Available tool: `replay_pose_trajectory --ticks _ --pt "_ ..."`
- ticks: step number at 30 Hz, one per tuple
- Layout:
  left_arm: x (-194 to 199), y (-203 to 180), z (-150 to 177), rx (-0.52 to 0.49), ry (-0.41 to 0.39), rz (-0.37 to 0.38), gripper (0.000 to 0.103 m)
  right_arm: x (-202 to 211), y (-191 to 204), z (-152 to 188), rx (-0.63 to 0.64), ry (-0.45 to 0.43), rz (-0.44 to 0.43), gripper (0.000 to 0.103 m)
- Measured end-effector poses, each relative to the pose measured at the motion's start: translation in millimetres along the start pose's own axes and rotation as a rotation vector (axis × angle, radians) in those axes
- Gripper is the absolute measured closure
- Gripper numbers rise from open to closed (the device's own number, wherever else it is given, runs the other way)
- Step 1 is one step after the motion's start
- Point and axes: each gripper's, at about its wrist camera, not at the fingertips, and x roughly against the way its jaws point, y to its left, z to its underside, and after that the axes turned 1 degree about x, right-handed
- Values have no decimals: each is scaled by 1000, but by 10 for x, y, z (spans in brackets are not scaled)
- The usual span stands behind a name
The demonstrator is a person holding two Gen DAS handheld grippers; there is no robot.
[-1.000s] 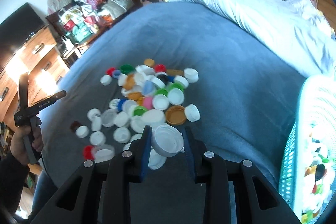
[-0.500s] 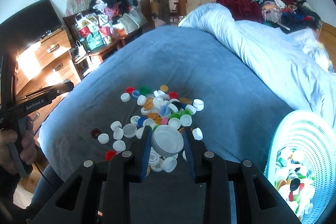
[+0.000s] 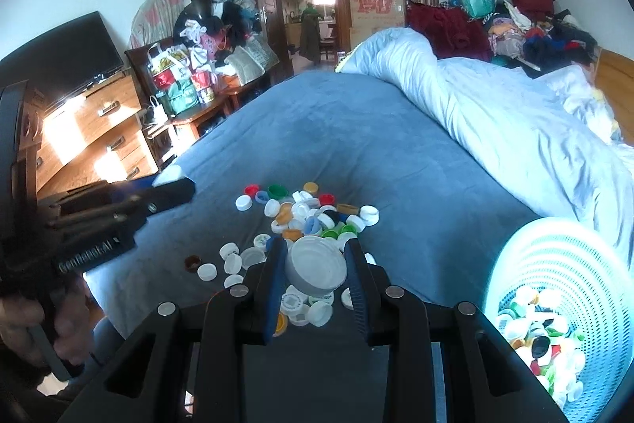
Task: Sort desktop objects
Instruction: 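Grasp a white cap with the right tool while the left tool holds its white cap, then carry both white caps over the blue basket and open both tools to drop them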
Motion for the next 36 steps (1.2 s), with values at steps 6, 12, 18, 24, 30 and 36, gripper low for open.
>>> replay_pose_trajectory --ticks 6,12,18,24,30,36 --pt "-25 -323 -90 -23 0 46 78 170 -170 6 -16 -18 43 70" --pt "-25 -677 -211 -72 -14 91 78 353 -460 61 -65 -29 97 70" --pt "-46 -1006 -258 -104 -12 119 78 566 -775 91 -107 -57 144 70" --pt "-110 -1325 -279 -143 3 166 78 731 -1016 116 -143 -73 184 70" --pt "-193 -1647 -341 -179 18 197 78 823 -1245 193 -187 -73 212 70" --pt "-324 -1980 -388 -222 48 235 78 865 -1456 293 -231 -67 223 70"
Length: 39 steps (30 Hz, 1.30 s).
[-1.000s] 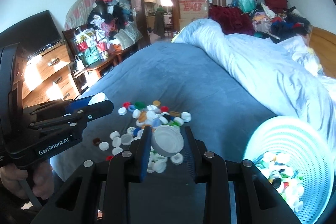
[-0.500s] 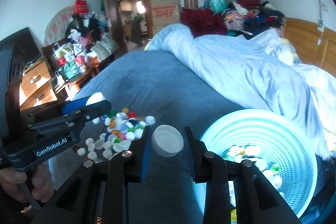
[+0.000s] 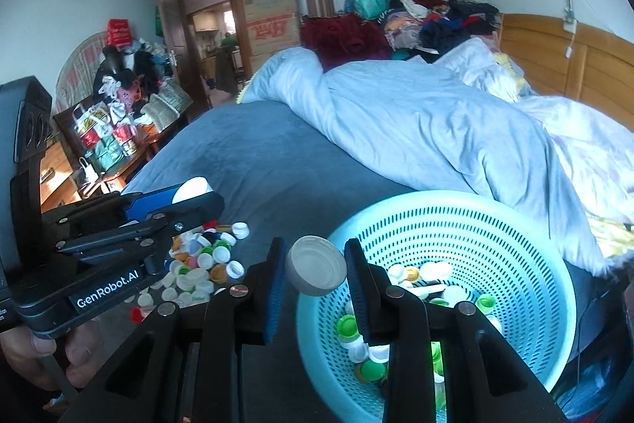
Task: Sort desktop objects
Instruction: 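Carry both white caps over the blue basket and open both tools to drop them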
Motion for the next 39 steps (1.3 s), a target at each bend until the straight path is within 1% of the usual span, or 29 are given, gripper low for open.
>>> replay_pose_trajectory --ticks 8,11,16,25,32,38,39 --pt "-342 -425 -69 -59 69 56 78 -12 -377 107 -72 23 39 70" --pt "-457 -552 -74 -81 101 74 78 -42 -593 168 -110 44 61 70" --pt "-649 -739 -90 -106 145 85 78 -115 -872 259 -157 77 87 70" --pt "-872 -871 -56 -131 207 95 78 -149 -1013 328 -182 97 93 70" --pt "-900 -945 -19 -145 214 98 78 -184 -1009 340 -180 105 94 70" --pt "-901 -931 -21 -141 200 66 78 -207 -1013 346 -176 107 101 70" --pt "-907 -930 -18 -139 198 63 76 -216 -1015 349 -173 107 113 60"
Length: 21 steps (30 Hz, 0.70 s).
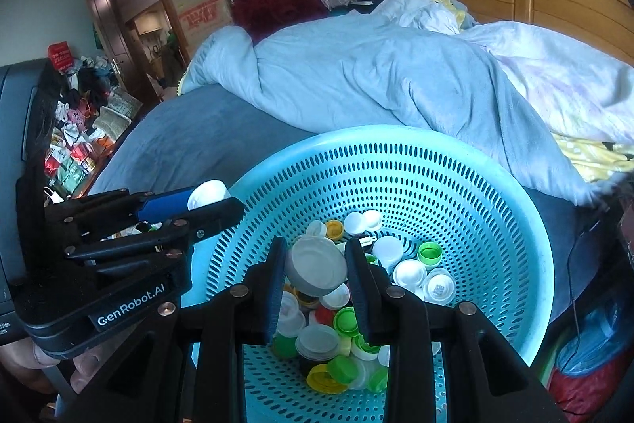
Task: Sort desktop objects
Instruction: 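Carry both white caps over the blue basket and open both tools to drop them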
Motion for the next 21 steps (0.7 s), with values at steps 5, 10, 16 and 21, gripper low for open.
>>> replay_pose_trajectory --ticks 5,10,16,21 --pt "48 50 4 29 -32 -53 50 33 -57 31 -22 -16 24 33" --pt "64 36 9 26 -32 -65 49 39 -57 67 -25 -15 28 30" --pt "84 81 35 41 -34 -68 49 53 1 75 -20 -16 25 29" --pt "122 153 58 53 -37 -67 49 53 76 83 -11 -16 25 25"
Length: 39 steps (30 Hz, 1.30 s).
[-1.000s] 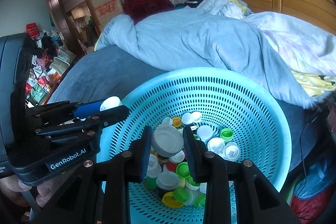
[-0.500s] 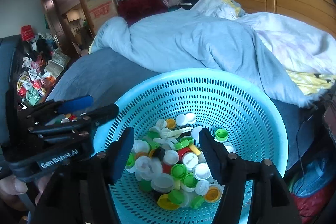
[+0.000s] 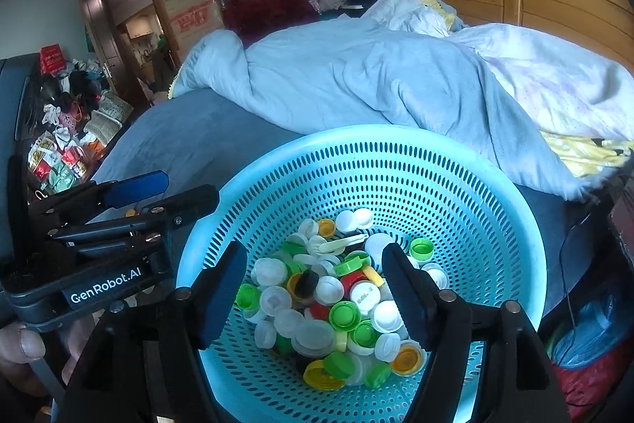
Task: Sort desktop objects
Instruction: 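Carry both white caps over the blue basket and open both tools to drop them, then return the left tool to the cap pile and grasp a dark brown cap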
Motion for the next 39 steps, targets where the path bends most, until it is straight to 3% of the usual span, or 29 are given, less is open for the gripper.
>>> replay_pose_trajectory --ticks 6,9,12,13,17,22,25,27,29,31,34,39 --pt "49 172 111 24 1 -7 49 19 177 32 24 -10 -22 18" --pt "200 414 270 54 -48 -51 49 106 398 58 52 -55 -55 18" --pt "501 908 568 139 -148 -150 49 181 859 123 165 -113 -94 13" --pt "612 1167 719 181 -175 -216 49 166 1030 168 203 -125 -118 11" --pt "858 2207 1278 411 -175 -375 49 -132 1695 402 354 -101 -203 5" --pt "1066 3369 2033 652 -100 -603 49 -1046 2238 723 427 20 -254 5" --pt "1203 3733 2355 765 -64 -636 49 -1655 2331 811 412 98 -222 5" --pt "1239 3831 2493 781 -30 -644 49 -2038 2323 817 386 143 -172 2" --pt "1207 3871 2549 769 8 -645 49 -2290 2347 825 379 254 -164 0" --pt "1167 3876 2604 776 35 -624 49 -2260 2422 819 419 232 -124 0" --pt "1066 3848 2573 777 56 -602 49 -2244 2340 855 340 227 -140 0" --pt "938 3817 2449 806 56 -541 49 -2194 2294 897 331 208 -150 0"
